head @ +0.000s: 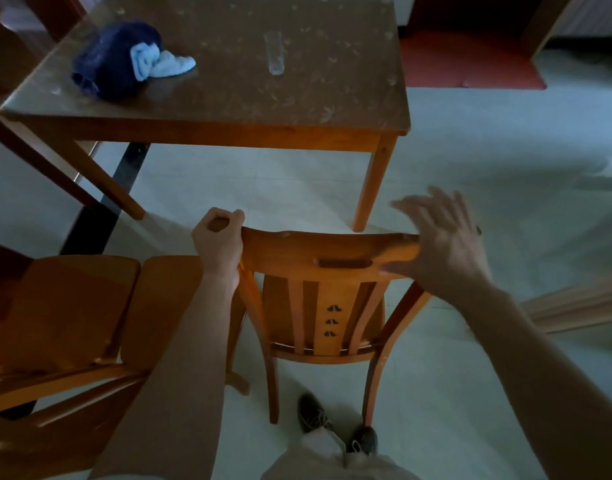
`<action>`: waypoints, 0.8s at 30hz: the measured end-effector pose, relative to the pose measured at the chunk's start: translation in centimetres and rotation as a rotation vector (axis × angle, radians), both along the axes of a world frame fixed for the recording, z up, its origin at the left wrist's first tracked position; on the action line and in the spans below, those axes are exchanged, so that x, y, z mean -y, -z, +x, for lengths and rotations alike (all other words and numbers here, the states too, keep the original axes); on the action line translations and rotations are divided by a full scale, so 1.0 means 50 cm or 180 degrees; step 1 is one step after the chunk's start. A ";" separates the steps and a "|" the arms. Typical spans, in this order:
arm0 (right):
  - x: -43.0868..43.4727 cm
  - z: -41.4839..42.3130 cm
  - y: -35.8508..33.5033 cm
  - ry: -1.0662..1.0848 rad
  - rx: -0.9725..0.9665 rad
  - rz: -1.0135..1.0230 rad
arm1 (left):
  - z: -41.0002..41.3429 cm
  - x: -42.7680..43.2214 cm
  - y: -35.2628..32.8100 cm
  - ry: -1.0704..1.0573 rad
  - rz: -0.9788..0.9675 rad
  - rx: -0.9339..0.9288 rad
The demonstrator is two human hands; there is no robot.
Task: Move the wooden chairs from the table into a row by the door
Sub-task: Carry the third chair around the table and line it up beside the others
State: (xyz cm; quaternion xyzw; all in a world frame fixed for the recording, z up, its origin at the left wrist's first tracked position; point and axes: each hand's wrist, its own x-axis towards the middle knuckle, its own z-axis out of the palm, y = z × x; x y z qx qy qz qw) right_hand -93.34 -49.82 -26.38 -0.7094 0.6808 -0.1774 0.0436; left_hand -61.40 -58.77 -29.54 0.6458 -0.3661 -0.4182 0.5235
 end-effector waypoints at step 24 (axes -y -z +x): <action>-0.397 0.216 0.089 -0.0612 -0.1029 0.1806 | 0.048 -0.421 0.016 0.4644 -0.0818 0.3840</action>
